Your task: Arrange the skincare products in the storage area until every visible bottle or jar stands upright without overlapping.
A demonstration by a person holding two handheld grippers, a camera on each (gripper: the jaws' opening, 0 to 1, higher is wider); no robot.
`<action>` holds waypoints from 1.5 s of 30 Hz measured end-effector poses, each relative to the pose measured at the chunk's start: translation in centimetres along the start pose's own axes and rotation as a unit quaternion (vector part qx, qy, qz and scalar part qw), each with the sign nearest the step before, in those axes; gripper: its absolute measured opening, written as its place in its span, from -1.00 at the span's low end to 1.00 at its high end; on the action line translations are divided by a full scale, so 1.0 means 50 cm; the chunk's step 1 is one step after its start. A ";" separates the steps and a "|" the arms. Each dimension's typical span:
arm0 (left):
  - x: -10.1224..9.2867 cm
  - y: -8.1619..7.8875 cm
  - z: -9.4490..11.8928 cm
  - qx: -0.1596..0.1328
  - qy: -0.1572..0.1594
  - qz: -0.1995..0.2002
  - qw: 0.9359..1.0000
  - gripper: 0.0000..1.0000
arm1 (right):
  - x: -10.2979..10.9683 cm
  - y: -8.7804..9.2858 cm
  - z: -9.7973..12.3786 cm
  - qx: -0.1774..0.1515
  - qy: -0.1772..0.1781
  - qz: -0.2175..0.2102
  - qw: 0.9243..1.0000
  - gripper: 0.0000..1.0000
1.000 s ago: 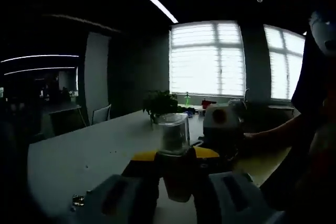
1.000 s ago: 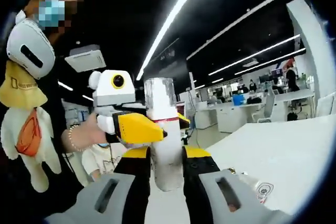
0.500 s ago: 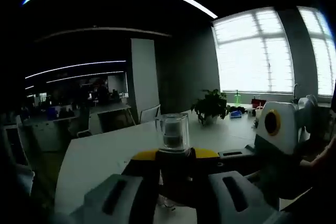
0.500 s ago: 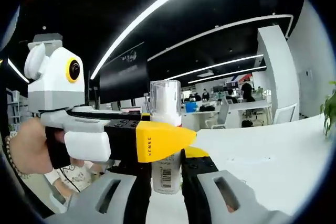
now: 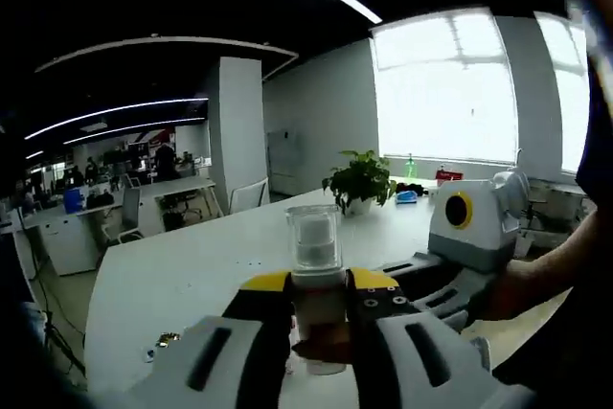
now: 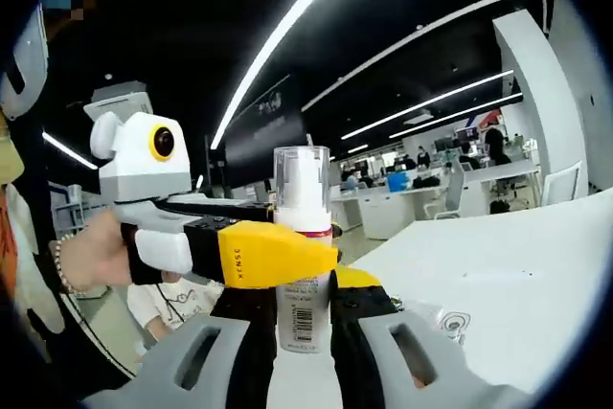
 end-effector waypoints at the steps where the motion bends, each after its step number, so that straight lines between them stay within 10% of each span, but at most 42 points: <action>1: -0.005 0.001 -0.003 -0.002 0.014 -0.005 1.000 -0.53 | 0.000 0.004 0.003 0.004 -0.021 0.003 1.000 -0.61; 6: -0.027 0.009 -0.013 0.019 0.105 -0.039 0.994 -0.49 | -0.004 0.023 0.040 0.016 -0.157 0.030 0.987 -0.61; 21: -0.066 -0.015 -0.004 0.059 0.214 -0.155 0.963 -0.53 | 0.008 0.013 0.069 0.042 -0.294 0.109 0.949 -0.61; 27: -0.062 -0.006 -0.018 0.084 0.203 -0.170 0.961 -0.55 | -0.004 0.022 0.067 0.058 -0.293 0.124 0.946 -0.60; 34: -0.052 0.001 -0.030 0.089 0.189 -0.165 0.964 -0.58 | -0.031 0.033 0.062 0.075 -0.218 0.130 0.964 -0.56; 45: -0.044 0.030 -0.064 0.122 0.201 -0.189 0.953 -0.58 | -0.044 0.074 0.053 0.099 -0.165 0.147 0.970 -0.58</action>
Point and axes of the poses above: the point that each gripper's makers call its tool centre point, and the gripper's own axes: z roughly backward along the fingers, x roughly to its left, y roughly out of its underside, the point moved 6 cm from there along z, roughly backward along the fingers, and after that the axes turned 14 degrees about x, right-handed, at the moved point
